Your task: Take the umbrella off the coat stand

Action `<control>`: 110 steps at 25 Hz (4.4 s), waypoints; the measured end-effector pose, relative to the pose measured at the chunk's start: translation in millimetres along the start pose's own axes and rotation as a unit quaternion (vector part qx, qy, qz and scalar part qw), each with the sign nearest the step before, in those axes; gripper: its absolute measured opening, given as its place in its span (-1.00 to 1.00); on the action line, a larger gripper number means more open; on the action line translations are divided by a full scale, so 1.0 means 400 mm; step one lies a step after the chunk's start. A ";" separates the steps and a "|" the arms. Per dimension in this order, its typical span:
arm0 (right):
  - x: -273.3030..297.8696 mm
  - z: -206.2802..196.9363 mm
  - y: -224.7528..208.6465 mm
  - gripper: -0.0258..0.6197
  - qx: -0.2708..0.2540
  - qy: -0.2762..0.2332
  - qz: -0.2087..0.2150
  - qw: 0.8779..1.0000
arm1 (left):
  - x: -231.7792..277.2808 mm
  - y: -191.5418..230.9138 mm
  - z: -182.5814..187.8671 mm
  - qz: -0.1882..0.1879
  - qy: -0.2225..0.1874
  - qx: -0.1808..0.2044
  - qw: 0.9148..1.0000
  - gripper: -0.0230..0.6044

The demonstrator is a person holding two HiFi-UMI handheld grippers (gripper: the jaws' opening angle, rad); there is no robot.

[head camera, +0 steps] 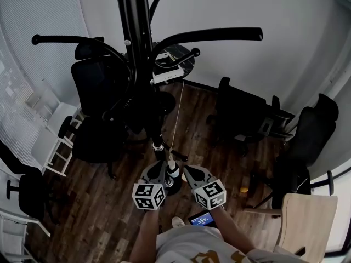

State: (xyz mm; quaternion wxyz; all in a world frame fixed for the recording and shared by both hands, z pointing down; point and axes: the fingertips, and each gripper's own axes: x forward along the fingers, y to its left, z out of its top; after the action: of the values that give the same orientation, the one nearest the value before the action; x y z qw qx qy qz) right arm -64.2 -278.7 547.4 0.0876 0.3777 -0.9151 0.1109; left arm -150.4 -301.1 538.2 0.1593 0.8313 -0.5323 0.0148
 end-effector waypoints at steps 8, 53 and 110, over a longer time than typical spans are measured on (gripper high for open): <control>0.030 0.002 -0.018 -0.88 0.005 0.002 -0.005 1.000 | 0.021 0.005 0.004 -0.010 -0.008 -0.005 1.000 -0.86; 0.153 0.026 0.009 -0.86 0.050 -0.005 0.085 0.995 | 0.082 0.007 -0.052 -0.079 0.072 -0.001 0.994 -0.84; 0.148 0.073 -0.027 -0.88 0.203 -0.063 0.071 0.975 | 0.062 -0.027 0.032 -0.137 0.011 -0.087 0.987 -0.85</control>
State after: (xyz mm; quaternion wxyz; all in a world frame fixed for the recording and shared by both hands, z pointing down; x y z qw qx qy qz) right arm -100.1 -333.9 535.5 -0.0569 0.3279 -0.9016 0.2763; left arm -132.1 -322.5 528.3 0.2376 0.8793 -0.4104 -0.0444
